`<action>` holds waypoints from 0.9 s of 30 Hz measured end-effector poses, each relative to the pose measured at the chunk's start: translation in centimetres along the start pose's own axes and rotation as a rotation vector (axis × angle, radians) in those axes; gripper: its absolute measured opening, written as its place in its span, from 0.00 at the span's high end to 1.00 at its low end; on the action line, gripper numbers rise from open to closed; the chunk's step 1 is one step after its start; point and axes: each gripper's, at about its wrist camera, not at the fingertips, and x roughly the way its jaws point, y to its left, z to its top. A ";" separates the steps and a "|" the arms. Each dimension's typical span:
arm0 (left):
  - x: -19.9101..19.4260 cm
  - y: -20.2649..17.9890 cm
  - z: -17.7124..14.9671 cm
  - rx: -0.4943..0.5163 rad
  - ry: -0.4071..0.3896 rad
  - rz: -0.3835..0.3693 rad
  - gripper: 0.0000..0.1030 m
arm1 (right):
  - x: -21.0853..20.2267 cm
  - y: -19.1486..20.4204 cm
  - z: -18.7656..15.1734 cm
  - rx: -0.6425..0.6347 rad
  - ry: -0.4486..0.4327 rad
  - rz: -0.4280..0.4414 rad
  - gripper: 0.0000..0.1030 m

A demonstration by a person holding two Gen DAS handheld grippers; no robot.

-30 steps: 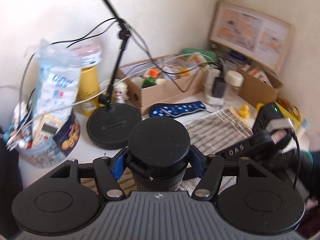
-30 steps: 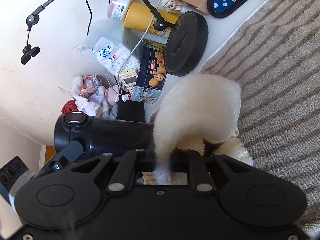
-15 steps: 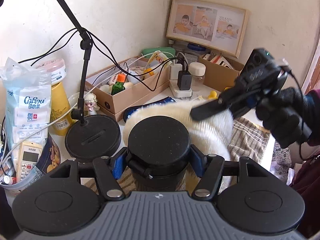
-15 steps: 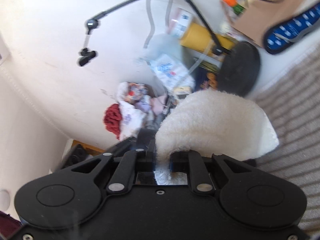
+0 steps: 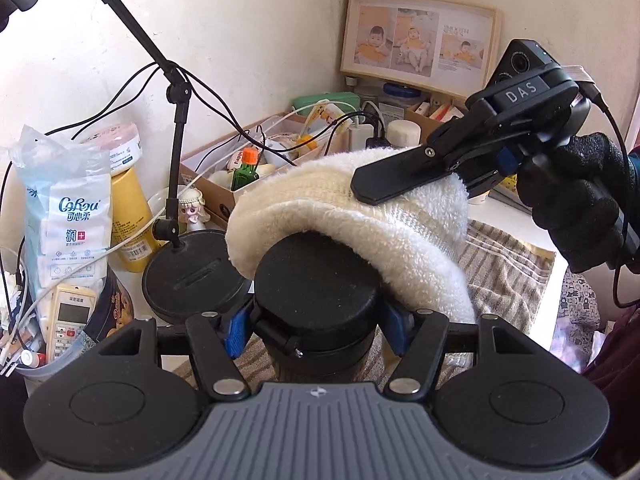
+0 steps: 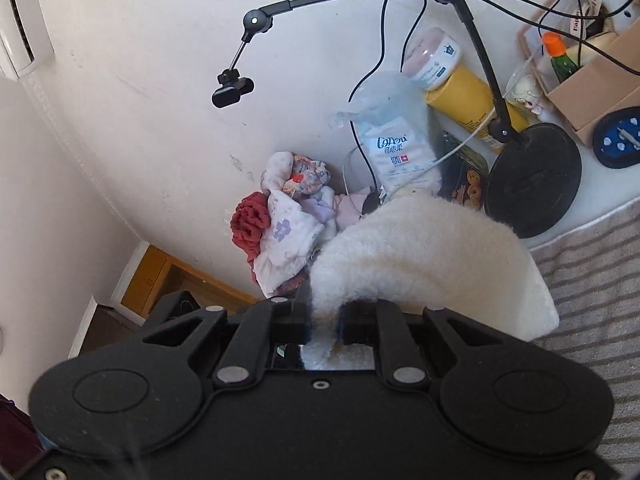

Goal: Clean container
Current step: 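Drape the towel over the tumbler lid with the right gripper, then rub the towel along the tumbler's side with the right gripper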

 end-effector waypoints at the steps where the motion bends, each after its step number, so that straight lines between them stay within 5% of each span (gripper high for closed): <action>1: 0.0 -0.2 0.0 0.000 -0.001 0.000 0.39 | -0.1 0.0 0.0 -0.007 -0.001 -0.008 0.90; 16: 0.1 -0.1 0.0 -0.013 -0.003 0.002 0.39 | -1.8 -2.9 -0.6 0.020 -0.032 -0.198 0.89; 23: -0.1 -0.4 -0.2 -0.016 -0.003 0.007 0.39 | -2.5 -0.9 -0.3 -0.034 -0.023 -0.086 0.89; 27: -0.2 -0.3 -0.2 -0.023 -0.001 0.011 0.39 | -0.9 -2.2 -1.2 0.028 0.008 -0.098 0.89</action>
